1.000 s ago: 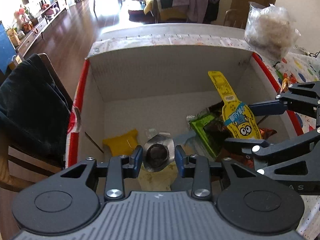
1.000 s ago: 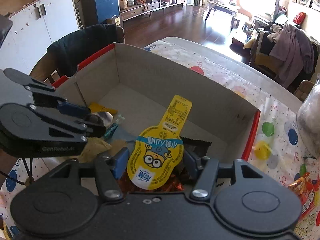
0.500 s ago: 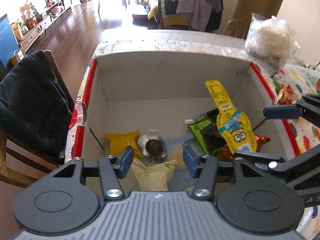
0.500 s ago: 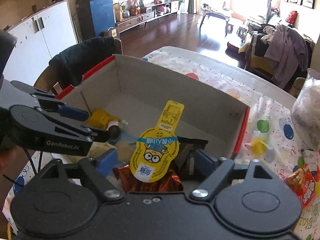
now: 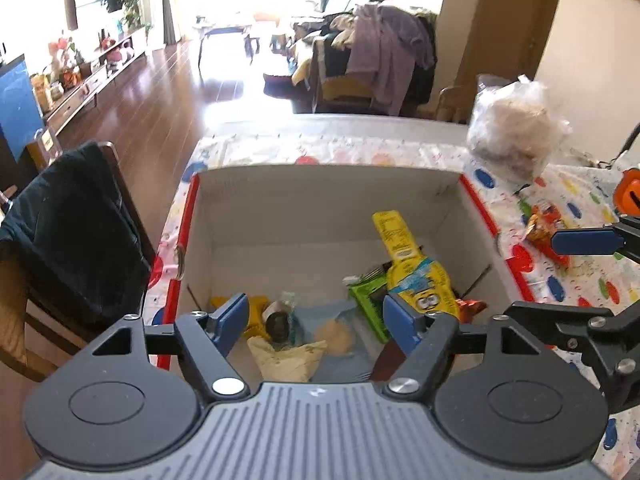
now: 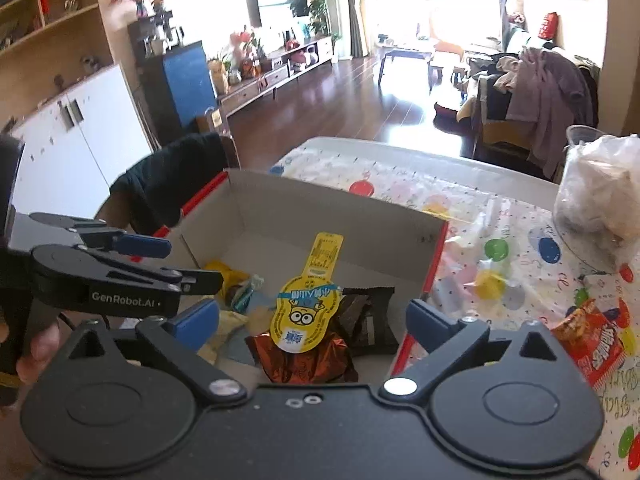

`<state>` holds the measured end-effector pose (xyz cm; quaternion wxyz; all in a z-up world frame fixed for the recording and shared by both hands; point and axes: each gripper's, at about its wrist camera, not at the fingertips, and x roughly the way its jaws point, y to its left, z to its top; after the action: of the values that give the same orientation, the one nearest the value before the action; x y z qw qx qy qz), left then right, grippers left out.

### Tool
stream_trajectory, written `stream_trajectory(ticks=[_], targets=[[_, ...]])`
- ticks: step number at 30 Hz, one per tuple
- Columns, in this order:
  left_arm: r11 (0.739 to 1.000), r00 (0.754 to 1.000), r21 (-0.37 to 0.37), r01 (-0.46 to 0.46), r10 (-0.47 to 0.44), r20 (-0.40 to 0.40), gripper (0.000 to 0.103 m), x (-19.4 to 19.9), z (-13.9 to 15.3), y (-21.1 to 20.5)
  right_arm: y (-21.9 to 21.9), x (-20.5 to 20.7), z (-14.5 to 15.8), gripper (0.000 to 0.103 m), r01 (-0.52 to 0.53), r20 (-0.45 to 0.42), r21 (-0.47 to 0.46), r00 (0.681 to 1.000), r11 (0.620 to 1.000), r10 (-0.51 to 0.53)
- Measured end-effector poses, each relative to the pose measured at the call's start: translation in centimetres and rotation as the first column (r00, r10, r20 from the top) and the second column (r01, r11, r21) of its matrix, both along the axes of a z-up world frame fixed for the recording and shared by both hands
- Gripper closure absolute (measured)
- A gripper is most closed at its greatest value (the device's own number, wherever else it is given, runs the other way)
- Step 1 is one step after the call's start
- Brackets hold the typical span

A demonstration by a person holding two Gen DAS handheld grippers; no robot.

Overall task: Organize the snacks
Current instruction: 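Open the left tool into the box while the right tool releases the Minions pouch, then move both open tools back to the red chip bag and white milk packet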

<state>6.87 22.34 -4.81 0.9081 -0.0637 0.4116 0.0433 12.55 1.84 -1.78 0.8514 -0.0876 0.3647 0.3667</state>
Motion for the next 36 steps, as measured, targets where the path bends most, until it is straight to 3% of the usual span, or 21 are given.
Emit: stream_trajectory(ticks=[8,18,29,36], targets=[[0.999,0.995,0.025,0.027,-0.030,0.096,0.018,-1.2,2.4,-2.0,-2.5,-1.2,2.0,0.001,0.046,0.031,0.053,0.998,0.997,-0.048],[0.991,0.975,0.011,0.132,-0.131,0.182,0.016,-1.1,4.3,-6.3,-7.7,-2.4,3.2,0.000,0.124,0.051,0.080,0.990,0.989,-0.128],[0.967,0.957,-0.013,0.254,-0.250,0.147,0.015,2.8,3.6,-15.0,-16.8,-0.6,1.9,0.000,0.203,0.073,0.032,0.976,0.979,-0.205],[0.967,0.963,-0.032,0.255,-0.250,0.099,0.015,6.2,2.2,-20.8,-22.5,3.0,0.6,0.000,0.225,0.072,-0.012,0.972,0.974,-0.224]])
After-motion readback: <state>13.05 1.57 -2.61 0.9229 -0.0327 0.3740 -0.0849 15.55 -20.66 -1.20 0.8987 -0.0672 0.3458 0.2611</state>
